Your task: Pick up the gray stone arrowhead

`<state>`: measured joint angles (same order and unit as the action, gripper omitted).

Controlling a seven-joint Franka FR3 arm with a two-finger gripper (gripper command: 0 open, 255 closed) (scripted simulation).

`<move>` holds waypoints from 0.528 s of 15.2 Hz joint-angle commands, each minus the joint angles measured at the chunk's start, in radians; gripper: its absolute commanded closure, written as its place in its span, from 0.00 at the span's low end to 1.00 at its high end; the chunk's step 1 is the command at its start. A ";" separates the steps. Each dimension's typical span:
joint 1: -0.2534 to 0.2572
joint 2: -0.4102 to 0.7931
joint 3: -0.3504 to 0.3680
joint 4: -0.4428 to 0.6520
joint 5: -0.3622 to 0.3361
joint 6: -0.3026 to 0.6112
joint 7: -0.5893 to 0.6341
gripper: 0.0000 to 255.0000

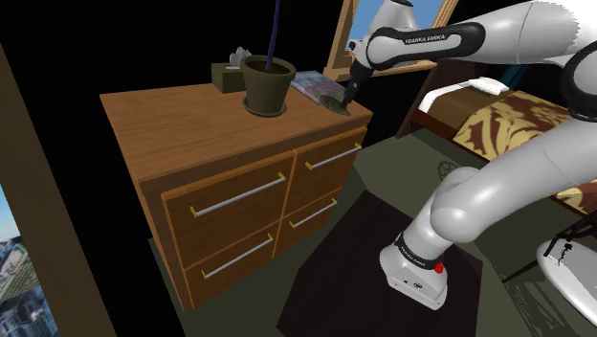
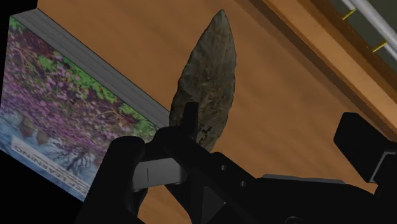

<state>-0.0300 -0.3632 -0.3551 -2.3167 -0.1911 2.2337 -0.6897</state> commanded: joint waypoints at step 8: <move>0.028 0.188 -0.094 0.070 0.097 0.151 -0.171 0.00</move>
<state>-0.0027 -0.1812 -0.4475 -2.2411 -0.0971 2.3732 -0.8578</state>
